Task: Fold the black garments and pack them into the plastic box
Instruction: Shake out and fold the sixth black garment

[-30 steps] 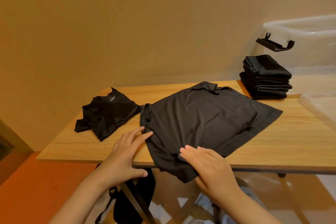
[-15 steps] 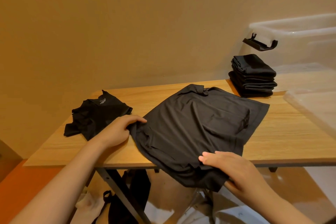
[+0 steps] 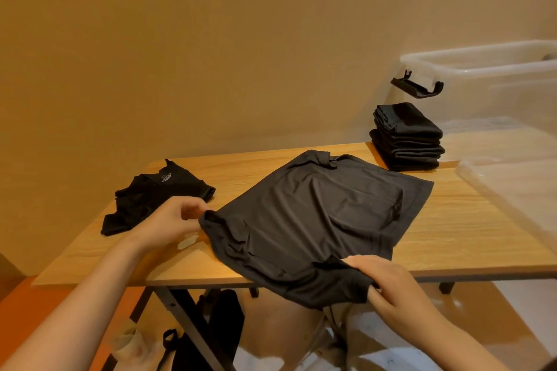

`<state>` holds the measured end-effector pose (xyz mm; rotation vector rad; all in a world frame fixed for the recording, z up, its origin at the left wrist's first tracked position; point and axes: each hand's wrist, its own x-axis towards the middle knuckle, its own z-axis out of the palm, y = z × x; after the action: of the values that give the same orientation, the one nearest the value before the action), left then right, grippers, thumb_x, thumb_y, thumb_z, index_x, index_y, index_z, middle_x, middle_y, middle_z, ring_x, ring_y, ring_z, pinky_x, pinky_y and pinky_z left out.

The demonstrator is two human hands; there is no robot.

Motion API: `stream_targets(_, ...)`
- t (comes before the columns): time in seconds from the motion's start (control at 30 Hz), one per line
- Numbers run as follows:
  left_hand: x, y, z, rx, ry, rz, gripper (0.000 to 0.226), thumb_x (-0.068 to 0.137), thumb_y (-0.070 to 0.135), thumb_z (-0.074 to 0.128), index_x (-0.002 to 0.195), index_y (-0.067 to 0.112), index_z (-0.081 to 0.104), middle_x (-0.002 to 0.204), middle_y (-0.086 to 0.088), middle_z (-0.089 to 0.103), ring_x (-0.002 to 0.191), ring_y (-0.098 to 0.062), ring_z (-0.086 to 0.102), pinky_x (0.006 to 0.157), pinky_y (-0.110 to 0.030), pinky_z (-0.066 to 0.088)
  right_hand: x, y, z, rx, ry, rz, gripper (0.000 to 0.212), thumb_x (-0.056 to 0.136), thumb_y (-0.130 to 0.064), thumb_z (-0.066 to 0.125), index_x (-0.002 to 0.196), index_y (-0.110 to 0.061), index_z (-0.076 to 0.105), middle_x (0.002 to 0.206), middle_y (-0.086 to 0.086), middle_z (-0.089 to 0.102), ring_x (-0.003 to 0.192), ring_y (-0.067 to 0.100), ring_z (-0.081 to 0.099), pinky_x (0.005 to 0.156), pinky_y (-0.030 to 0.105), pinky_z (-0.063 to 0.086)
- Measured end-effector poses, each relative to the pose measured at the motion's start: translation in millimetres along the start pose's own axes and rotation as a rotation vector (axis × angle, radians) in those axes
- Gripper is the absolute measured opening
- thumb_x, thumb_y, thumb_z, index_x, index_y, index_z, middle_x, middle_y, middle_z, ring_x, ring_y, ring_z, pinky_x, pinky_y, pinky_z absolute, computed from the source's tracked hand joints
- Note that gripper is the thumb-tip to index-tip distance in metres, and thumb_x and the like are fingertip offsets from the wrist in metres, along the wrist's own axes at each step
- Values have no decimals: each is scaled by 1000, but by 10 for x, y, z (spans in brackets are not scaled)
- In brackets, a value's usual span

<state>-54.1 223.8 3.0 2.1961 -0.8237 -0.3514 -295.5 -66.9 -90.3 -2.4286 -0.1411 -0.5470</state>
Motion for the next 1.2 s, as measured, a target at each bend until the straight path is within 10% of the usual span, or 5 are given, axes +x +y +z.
stream_targets(0.13, -9, 131, 11, -124, 24, 13, 34, 68, 42, 74, 92, 17, 73, 104, 7, 73, 100, -4, 66, 97, -33, 47, 140, -80, -53, 175, 67, 100, 37, 95, -8, 45, 103, -40, 61, 91, -11, 68, 84, 12, 65, 75, 43, 50)
stream_targets(0.37, 9, 436, -131, -409, 262, 43, 12, 91, 16, 61, 101, 10, 61, 86, -3, 75, 84, -15, 71, 83, -29, 48, 610, -460, -730, 441, 367, 160, 24, 99, -11, 45, 95, -26, 64, 87, -22, 66, 89, -6, 60, 73, 6, 45)
stream_targets(0.67, -111, 1512, -584, -686, 467, 375, 12, 98, 4, 47, 99, 8, 58, 53, 14, 60, 51, 3, 57, 78, -23, 46, 1107, -1145, -1851, 471, 642, 28, 26, 101, -19, 46, 80, -21, 62, 66, -12, 61, 60, -5, 57, 57, 17, 44)
stream_targets(0.93, -341, 2426, -1158, -766, 614, 640, 17, 99, 11, 49, 86, 17, 57, 63, 13, 62, 56, 0, 55, 58, -14, 46, 1237, -1814, -2545, 563, 774, -119, 21, 99, -25, 52, 82, -22, 64, 65, -11, 65, 59, 0, 61, 51, 16, 49)
stream_targets(1.2, -117, 2571, -1294, -808, 590, 578, 14, 98, 13, 51, 86, 14, 58, 59, 10, 62, 51, 0, 55, 50, -13, 43, 1544, -1754, -2736, 623, 728, 24, 21, 97, -26, 55, 90, -10, 67, 82, 10, 67, 73, 25, 63, 65, 35, 54)
